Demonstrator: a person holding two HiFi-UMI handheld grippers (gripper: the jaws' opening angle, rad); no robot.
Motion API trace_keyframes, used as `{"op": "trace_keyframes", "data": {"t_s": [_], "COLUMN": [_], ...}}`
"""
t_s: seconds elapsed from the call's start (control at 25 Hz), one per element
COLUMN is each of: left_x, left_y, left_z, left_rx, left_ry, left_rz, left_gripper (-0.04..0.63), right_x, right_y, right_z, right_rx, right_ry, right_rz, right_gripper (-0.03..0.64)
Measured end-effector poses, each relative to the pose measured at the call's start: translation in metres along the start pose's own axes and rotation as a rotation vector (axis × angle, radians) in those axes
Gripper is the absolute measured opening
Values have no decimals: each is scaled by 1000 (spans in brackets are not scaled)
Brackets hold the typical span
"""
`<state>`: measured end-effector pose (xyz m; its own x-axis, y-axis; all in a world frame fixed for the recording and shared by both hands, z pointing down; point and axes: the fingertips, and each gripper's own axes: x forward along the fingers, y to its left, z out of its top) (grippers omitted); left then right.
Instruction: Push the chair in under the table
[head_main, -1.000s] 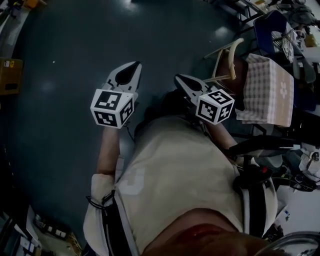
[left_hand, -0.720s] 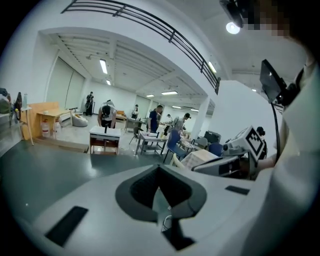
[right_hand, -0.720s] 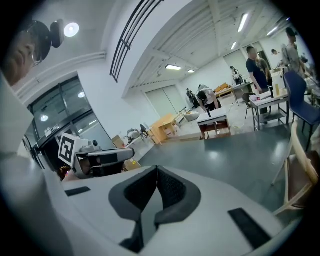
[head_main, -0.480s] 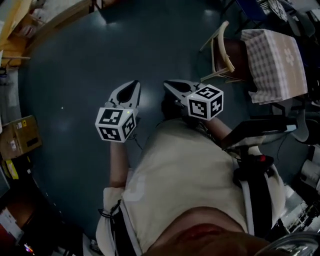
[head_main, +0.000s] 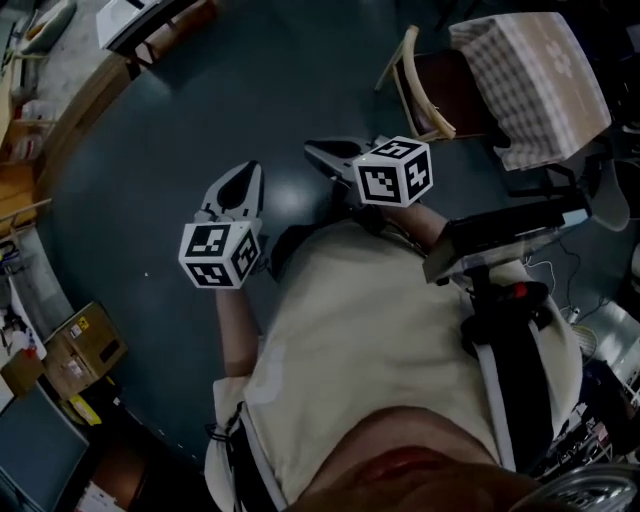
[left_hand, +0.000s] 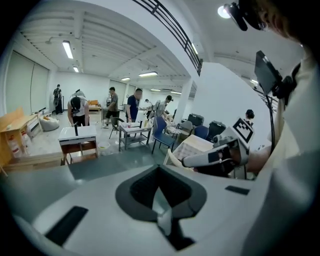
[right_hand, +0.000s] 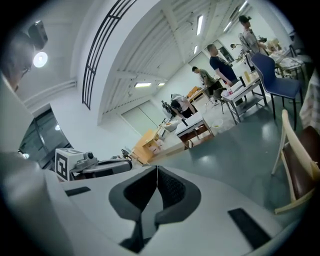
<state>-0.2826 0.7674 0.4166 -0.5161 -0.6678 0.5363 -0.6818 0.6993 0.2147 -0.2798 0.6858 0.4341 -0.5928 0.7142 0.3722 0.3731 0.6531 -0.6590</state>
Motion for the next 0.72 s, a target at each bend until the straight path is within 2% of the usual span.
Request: {"op": "trace_keyframes", "data": {"t_s": [0.2, 0.36, 0.52, 0.72], "left_x": [29, 57, 79, 101], "left_y": [39, 74, 104, 150], "left_z": [28, 52, 69, 104], "left_rx": [40, 100, 166, 246], "left_ry": [1, 15, 48, 68], "left_rz": [-79, -201, -333, -440], "left_gripper": [6, 6, 6, 6], "right_x": [22, 46, 64, 87], "right_y": [-20, -41, -57, -59], "right_z": [30, 63, 78, 96], "right_rx": [19, 72, 193, 340], "right_ry": [-45, -137, -235, -339], "right_rz": [-73, -182, -290, -386], "right_gripper": [12, 12, 12, 12]}}
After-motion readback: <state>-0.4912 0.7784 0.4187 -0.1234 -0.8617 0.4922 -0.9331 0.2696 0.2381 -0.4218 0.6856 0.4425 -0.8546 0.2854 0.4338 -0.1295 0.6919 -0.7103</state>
